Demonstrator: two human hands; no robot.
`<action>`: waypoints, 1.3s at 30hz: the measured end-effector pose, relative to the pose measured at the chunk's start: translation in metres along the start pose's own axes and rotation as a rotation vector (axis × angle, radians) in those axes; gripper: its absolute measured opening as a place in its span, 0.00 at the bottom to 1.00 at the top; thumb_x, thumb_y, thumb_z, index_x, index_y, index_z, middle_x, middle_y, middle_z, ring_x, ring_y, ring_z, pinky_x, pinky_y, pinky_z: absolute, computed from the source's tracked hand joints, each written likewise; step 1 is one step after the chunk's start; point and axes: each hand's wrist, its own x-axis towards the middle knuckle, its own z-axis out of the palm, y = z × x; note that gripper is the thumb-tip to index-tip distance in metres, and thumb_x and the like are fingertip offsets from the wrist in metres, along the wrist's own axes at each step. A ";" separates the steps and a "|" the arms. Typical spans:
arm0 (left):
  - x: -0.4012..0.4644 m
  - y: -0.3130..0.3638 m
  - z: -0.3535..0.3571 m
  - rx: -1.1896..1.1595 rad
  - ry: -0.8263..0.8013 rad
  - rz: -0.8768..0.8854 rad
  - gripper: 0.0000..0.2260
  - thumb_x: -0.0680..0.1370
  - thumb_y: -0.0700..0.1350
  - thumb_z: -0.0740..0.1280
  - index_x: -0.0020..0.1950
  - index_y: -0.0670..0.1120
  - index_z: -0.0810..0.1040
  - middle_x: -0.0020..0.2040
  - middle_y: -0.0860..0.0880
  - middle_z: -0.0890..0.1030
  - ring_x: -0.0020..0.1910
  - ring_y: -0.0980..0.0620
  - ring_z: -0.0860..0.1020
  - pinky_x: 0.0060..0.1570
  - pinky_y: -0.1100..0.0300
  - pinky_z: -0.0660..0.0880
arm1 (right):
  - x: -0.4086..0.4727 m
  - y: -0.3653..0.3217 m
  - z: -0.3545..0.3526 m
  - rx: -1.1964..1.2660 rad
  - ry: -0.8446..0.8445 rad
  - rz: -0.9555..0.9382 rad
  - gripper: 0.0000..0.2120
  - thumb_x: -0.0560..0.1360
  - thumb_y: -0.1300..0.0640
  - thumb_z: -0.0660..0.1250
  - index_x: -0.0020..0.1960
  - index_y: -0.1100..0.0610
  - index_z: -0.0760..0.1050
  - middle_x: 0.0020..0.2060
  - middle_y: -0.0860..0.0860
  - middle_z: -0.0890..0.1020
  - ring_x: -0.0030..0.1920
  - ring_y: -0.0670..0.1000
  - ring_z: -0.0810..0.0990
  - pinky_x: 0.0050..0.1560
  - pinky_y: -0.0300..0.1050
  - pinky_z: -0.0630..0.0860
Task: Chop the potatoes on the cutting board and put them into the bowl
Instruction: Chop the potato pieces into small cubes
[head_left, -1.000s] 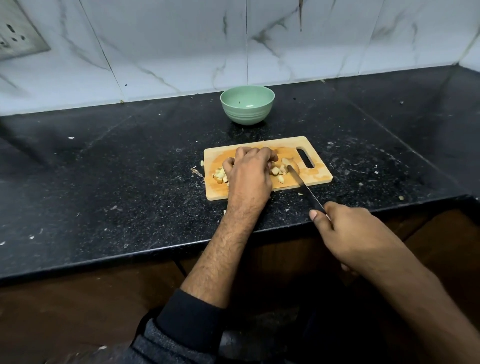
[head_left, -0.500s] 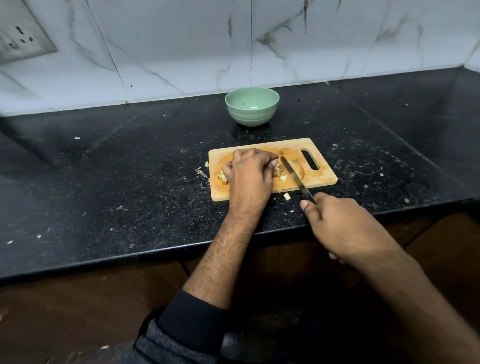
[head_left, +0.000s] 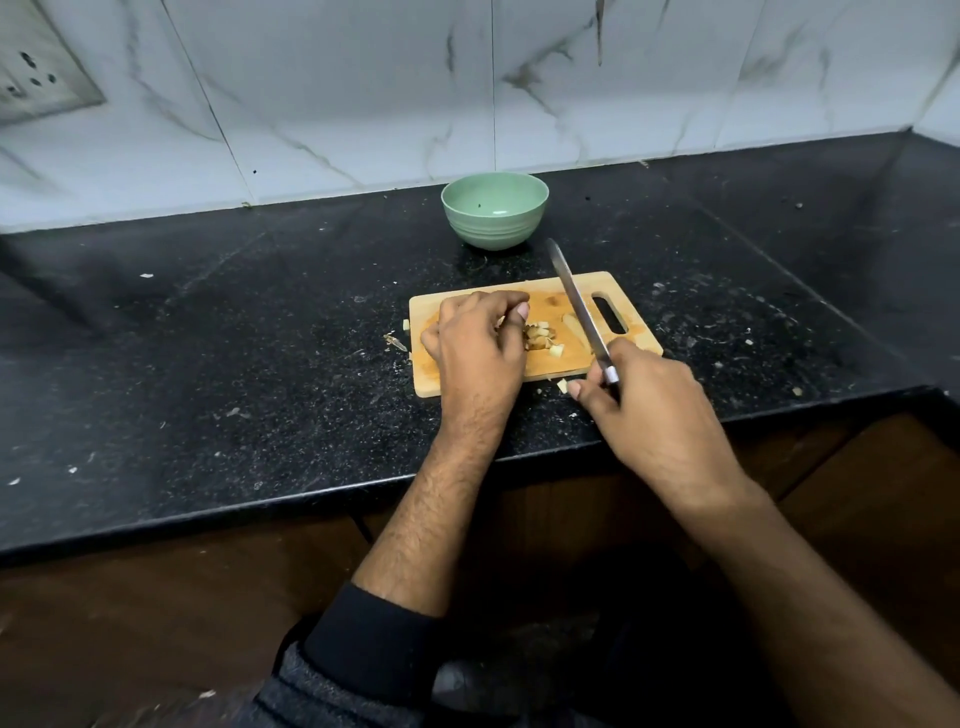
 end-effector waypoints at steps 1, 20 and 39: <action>0.000 0.000 -0.002 -0.033 0.026 -0.020 0.06 0.79 0.47 0.69 0.53 0.53 0.85 0.49 0.58 0.83 0.55 0.54 0.74 0.55 0.56 0.58 | 0.003 -0.003 0.005 0.007 0.008 -0.002 0.09 0.79 0.46 0.70 0.48 0.49 0.72 0.37 0.41 0.75 0.38 0.46 0.75 0.41 0.45 0.69; 0.005 -0.014 -0.012 -0.237 0.202 -0.243 0.11 0.77 0.59 0.63 0.50 0.58 0.83 0.48 0.59 0.84 0.55 0.52 0.80 0.62 0.43 0.74 | 0.018 -0.016 0.030 -0.185 0.133 0.017 0.07 0.80 0.52 0.68 0.55 0.52 0.73 0.45 0.49 0.80 0.41 0.51 0.73 0.42 0.47 0.69; 0.001 0.002 -0.006 0.133 -0.214 0.041 0.12 0.73 0.56 0.76 0.54 0.56 0.84 0.53 0.61 0.80 0.58 0.56 0.68 0.50 0.57 0.53 | 0.045 0.004 0.018 0.374 0.200 0.052 0.07 0.79 0.62 0.67 0.48 0.50 0.74 0.44 0.43 0.85 0.25 0.44 0.82 0.37 0.43 0.81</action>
